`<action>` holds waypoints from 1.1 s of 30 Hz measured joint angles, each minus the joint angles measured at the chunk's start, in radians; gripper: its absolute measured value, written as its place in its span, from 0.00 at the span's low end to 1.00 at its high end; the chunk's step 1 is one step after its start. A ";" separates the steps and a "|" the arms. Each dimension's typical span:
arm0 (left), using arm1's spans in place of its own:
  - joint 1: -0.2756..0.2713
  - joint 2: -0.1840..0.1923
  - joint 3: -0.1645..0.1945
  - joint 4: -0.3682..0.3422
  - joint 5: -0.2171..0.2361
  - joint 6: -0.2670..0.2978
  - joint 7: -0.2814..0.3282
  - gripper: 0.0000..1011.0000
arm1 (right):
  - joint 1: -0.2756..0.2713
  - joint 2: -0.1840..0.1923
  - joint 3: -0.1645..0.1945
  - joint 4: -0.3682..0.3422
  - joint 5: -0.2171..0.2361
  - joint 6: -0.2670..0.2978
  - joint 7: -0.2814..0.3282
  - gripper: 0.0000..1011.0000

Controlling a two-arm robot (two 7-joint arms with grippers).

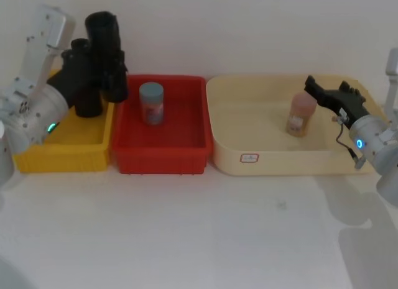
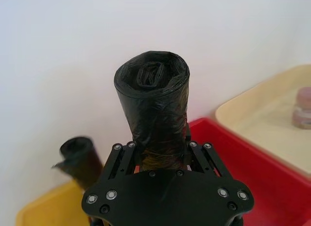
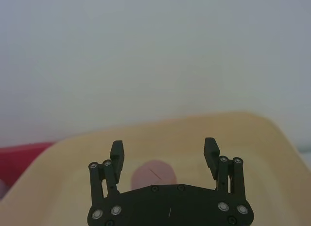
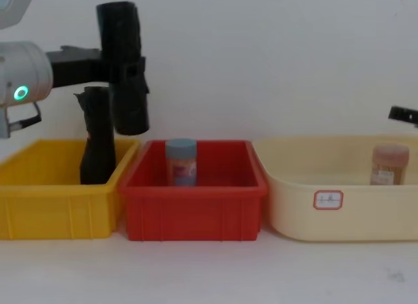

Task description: Pick up the garbage bag with the one hand and transfer it to the other hand.

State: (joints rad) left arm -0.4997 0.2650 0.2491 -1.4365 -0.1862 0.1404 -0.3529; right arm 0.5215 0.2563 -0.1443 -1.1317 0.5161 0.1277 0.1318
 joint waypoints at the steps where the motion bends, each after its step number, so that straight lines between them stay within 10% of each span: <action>1: -0.004 0.000 0.003 0.001 -0.002 0.001 -0.005 0.40 | -0.003 0.001 0.000 -0.007 -0.001 -0.004 0.002 0.99; 17: -0.088 -0.020 0.053 0.075 -0.053 0.023 -0.104 0.40 | -0.085 0.036 -0.002 -0.210 -0.037 -0.104 0.072 0.99; 33: -0.186 -0.054 0.134 0.175 -0.104 0.052 -0.255 0.40 | -0.079 0.062 -0.044 -0.226 -0.100 -0.124 0.142 0.99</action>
State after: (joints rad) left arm -0.6855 0.2108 0.3831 -1.2619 -0.2903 0.1921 -0.6084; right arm 0.4427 0.3183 -0.1879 -1.3577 0.4164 0.0032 0.2736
